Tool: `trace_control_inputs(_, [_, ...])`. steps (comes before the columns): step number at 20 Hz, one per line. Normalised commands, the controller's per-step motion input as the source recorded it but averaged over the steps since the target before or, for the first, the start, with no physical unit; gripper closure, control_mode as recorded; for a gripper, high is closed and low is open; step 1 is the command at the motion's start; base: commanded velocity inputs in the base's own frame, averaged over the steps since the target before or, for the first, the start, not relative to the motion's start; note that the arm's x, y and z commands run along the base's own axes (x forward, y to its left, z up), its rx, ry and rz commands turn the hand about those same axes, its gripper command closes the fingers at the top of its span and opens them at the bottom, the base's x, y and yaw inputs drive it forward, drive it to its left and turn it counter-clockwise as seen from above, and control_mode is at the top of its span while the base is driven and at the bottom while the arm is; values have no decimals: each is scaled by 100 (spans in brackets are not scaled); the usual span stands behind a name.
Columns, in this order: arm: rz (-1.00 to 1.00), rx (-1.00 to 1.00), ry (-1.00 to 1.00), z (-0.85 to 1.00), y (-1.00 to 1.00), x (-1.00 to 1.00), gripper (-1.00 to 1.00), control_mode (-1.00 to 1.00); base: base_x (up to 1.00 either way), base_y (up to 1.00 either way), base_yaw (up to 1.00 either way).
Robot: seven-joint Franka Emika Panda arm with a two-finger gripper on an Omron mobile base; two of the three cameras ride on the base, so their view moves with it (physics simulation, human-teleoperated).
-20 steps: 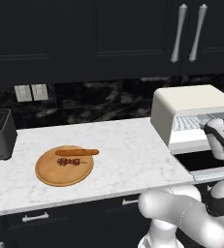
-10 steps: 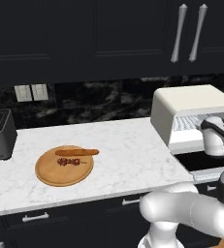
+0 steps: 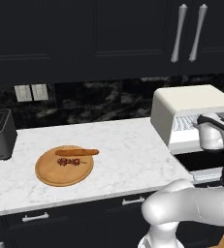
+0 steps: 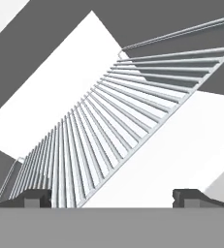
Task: Pick up the kebab skewer and baguette bread, and place them inside the toaster oven. Close the toaster oven door and start by setting the timer.
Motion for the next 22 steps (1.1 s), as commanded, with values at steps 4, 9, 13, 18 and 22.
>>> trace_control_inputs(4, [0,0,0,-30,0,36,-100,-100,0,0,0])
trace_control_inputs(9, [0,0,0,-26,0,44,-100,-100,0,0,0])
trace_control_inputs(13, [0,-1,0,-37,0,40,-100,-100,0,0,0])
trace_control_inputs(18, [0,-4,0,-39,0,28,-100,-100,0,0,0])
trace_control_inputs(22, [-2,-1,4,-27,0,8,100,-100,0,0,0])
